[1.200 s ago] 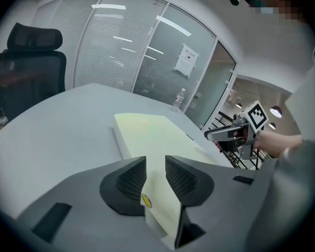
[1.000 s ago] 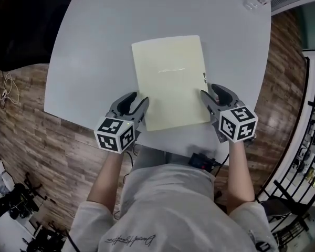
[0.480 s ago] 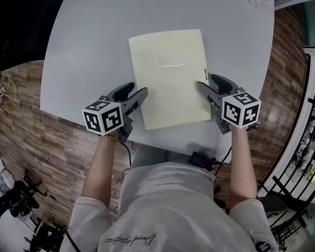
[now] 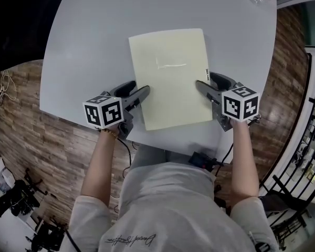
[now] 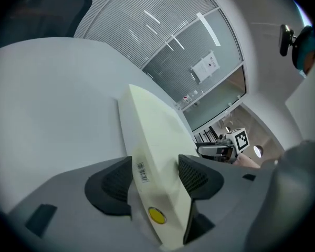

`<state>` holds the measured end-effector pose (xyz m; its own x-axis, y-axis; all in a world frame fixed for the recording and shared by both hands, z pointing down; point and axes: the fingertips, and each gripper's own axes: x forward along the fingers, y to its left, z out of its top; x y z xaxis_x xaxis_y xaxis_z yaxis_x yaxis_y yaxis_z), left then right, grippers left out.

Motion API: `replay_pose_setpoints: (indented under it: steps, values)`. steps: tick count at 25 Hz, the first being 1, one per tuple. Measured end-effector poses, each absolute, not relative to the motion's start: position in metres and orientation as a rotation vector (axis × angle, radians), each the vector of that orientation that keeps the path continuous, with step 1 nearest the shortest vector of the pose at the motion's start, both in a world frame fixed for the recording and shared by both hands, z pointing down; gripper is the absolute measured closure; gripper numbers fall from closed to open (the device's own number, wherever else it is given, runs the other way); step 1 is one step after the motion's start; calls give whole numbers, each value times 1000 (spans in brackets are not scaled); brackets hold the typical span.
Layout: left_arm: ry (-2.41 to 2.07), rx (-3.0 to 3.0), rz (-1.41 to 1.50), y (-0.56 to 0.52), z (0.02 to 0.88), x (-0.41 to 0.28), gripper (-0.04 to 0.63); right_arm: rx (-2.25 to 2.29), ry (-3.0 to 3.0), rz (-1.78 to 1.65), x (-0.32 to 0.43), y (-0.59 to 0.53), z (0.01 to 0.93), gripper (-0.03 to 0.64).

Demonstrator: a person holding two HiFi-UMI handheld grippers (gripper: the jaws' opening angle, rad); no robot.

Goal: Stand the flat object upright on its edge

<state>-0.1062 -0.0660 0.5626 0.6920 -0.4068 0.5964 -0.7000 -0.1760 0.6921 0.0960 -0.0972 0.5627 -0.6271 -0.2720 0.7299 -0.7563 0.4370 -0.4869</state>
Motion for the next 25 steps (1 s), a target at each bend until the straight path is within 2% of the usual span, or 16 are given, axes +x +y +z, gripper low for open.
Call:
replay_pose_setpoints:
  steps: [25]
  values:
    - [-858,1765,381,-66,572,-102,334,834,-2059,1132,92,-99,569,370]
